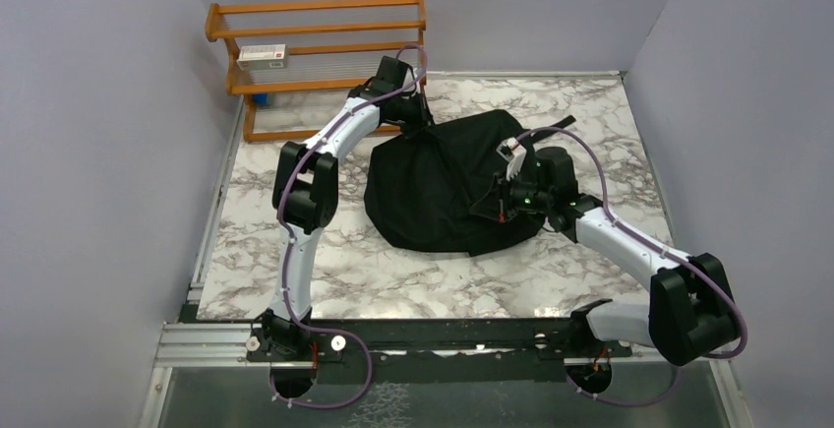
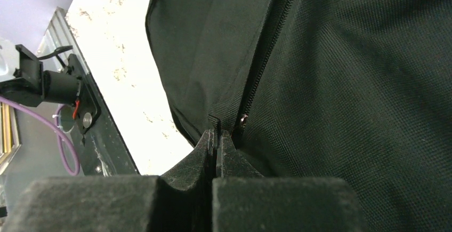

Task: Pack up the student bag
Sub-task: Zip the student bag at the center of the board.

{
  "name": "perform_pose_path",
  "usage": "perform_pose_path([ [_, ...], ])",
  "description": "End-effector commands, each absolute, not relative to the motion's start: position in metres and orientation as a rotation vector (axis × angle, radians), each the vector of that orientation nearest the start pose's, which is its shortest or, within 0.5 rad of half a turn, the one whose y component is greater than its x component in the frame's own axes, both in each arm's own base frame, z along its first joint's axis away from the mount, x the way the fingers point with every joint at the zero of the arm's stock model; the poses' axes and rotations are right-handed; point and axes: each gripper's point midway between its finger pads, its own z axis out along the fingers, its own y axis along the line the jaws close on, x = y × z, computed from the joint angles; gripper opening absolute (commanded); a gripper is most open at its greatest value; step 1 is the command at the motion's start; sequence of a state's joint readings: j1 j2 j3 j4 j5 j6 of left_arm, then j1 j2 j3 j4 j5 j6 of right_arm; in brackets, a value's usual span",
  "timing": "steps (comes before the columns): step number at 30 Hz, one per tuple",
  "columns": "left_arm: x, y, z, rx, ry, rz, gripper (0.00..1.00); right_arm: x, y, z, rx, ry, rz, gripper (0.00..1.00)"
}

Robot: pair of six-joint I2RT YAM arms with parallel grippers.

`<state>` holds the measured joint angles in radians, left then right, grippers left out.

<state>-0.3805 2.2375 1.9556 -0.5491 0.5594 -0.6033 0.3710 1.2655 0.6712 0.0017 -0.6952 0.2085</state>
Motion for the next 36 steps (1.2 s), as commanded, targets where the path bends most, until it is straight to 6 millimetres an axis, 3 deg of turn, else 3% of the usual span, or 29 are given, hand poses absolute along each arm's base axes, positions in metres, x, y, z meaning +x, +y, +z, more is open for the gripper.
perform_pose_path([
  [1, 0.535, -0.262, 0.140, -0.047, 2.378, -0.883, 0.00, 0.212, 0.213, 0.088, -0.522, 2.381, 1.121, 0.01],
  [4, 0.533, -0.265, 0.141, -0.021, 2.378, -0.907, 0.00, 0.212, 0.212, 0.082, -0.512, 2.399, 1.108, 0.01],
  [7, 0.529, -0.268, 0.149, 0.019, 2.365, -0.937, 0.01, 0.217, 0.212, 0.090, -0.503, 2.363, 1.094, 0.00],
  [12, 0.526, -0.271, 0.187, 0.098, 2.284, -0.967, 0.23, 0.236, 0.210, 0.123, -0.482, 2.247, 1.014, 0.11],
  [18, 0.519, -0.272, 0.244, 0.198, 2.160, -0.978, 0.52, 0.258, 0.198, 0.169, -0.414, 2.113, 0.879, 0.31],
  [21, 0.515, -0.264, 0.264, 0.236, 2.110, -0.922, 0.60, 0.270, 0.188, 0.195, -0.350, 2.043, 0.790, 0.37],
  [26, 0.502, -0.228, 0.282, 0.209, 2.076, -0.709, 0.65, 0.293, 0.155, 0.231, -0.144, 1.965, 0.590, 0.44],
  [31, 0.478, -0.171, 0.285, 0.107, 2.065, -0.433, 0.65, 0.299, 0.111, 0.256, 0.072, 1.858, 0.402, 0.50],
  [33, 0.463, -0.148, 0.286, 0.063, 2.055, -0.338, 0.70, 0.298, 0.094, 0.265, 0.131, 1.812, 0.337, 0.61],
  [36, 0.439, -0.113, 0.278, -0.025, 2.042, -0.207, 0.79, 0.294, 0.073, 0.269, 0.194, 1.771, 0.246, 0.69],
])
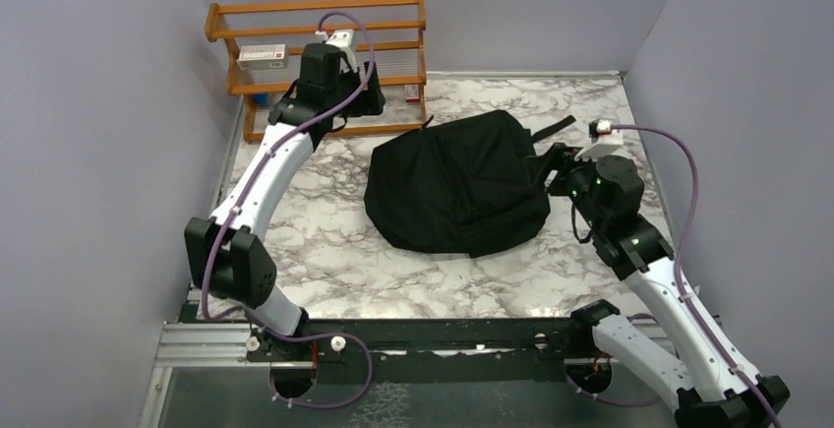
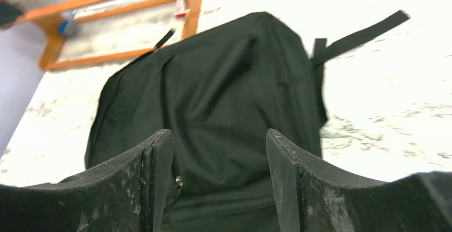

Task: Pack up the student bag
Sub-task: Zip the student bag at the center of the board, then reset both arms

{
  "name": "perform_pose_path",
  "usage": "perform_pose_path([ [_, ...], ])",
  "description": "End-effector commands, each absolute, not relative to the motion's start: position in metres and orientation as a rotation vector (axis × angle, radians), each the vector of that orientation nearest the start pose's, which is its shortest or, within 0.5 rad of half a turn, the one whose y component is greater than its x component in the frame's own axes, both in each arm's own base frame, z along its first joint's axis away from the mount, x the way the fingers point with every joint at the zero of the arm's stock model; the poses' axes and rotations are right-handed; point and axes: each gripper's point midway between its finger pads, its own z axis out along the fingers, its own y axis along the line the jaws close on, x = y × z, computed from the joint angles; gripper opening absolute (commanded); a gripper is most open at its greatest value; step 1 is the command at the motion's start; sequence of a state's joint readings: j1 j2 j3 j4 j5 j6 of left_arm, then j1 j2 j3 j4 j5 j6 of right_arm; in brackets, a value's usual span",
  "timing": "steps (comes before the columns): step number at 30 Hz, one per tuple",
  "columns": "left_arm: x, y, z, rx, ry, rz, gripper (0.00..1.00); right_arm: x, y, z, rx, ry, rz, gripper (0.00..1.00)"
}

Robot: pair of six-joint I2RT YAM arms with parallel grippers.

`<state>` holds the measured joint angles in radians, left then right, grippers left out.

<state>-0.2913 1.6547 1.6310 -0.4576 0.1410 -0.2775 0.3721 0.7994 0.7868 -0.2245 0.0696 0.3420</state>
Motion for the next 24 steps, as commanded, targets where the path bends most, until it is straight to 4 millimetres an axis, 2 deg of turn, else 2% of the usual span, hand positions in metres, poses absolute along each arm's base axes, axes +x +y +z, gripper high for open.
perform_pose_path([
  [1, 0.430, -0.104, 0.275, -0.044, 2.040, -0.176, 0.81, 0.292, 0.068, 0.270, 0.212, 1.768, 0.221, 0.71],
  [5, 0.398, -0.076, 0.249, -0.137, 2.065, -0.096, 0.91, 0.284, 0.053, 0.261, 0.263, 1.775, 0.162, 0.81],
  [9, 0.371, -0.069, 0.225, -0.166, 2.081, -0.105, 0.97, 0.279, 0.048, 0.243, 0.296, 1.805, 0.140, 0.98],
  [10, 0.367, -0.067, 0.221, -0.168, 2.073, -0.106, 0.99, 0.278, 0.046, 0.238, 0.304, 1.814, 0.133, 1.00],
  [18, 0.347, -0.059, 0.187, -0.220, 2.056, -0.104, 0.99, 0.270, 0.040, 0.214, 0.333, 1.846, 0.108, 1.00],
  [24, 0.343, -0.061, 0.180, -0.228, 2.049, -0.129, 0.99, 0.269, 0.057, 0.197, 0.216, 1.902, 0.161, 1.00],
])
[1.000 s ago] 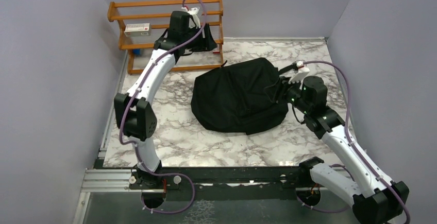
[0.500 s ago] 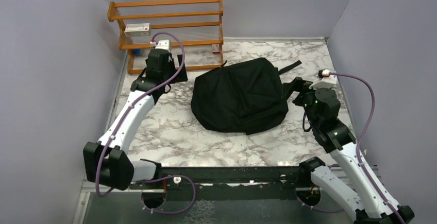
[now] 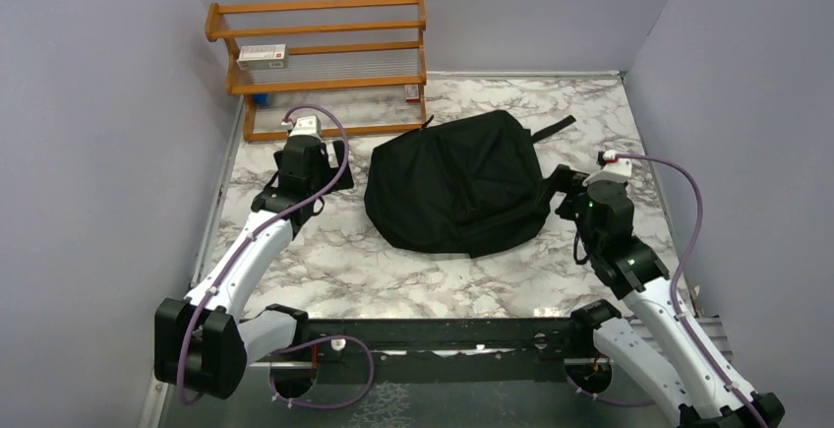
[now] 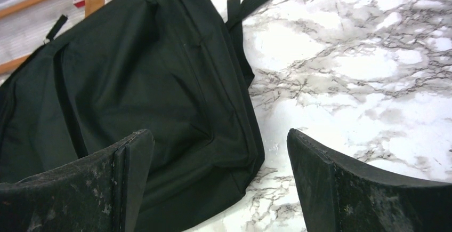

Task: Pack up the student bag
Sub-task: Reset both arms

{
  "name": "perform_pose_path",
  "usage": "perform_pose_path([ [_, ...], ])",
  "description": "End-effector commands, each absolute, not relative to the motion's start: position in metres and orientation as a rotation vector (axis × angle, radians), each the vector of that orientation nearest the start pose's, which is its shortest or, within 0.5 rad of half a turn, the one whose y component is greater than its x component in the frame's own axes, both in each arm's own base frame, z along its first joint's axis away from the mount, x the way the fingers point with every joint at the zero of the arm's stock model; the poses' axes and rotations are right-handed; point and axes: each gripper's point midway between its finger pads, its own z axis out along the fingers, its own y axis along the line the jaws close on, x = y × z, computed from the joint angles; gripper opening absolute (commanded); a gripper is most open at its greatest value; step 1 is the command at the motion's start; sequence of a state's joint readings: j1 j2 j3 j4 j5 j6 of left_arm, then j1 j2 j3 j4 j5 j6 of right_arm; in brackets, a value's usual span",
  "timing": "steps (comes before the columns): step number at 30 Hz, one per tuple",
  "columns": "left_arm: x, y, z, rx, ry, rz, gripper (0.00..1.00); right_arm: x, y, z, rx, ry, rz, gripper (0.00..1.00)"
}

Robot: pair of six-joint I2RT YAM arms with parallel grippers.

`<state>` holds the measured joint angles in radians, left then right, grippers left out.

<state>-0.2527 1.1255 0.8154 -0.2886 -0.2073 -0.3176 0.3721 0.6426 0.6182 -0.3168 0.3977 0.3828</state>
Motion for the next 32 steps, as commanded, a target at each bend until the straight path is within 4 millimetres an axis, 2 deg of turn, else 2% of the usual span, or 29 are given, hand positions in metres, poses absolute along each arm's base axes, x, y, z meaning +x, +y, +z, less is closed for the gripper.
perform_pose_path([
  [1, 0.343, -0.060, 0.182, -0.221, 2.043, -0.124, 0.99, 0.269, 0.058, 0.194, 0.217, 1.907, 0.167, 1.00],
  [8, 0.342, -0.059, 0.188, -0.209, 2.023, -0.120, 0.99, 0.268, 0.060, 0.181, 0.200, 1.929, 0.171, 1.00],
  [15, 0.344, -0.053, 0.190, -0.221, 2.011, -0.082, 0.99, 0.271, 0.061, 0.179, 0.199, 1.927, 0.172, 1.00],
  [32, 0.344, -0.060, 0.193, -0.177, 2.005, -0.120, 0.99, 0.268, 0.058, 0.172, 0.218, 1.940, 0.161, 1.00],
])
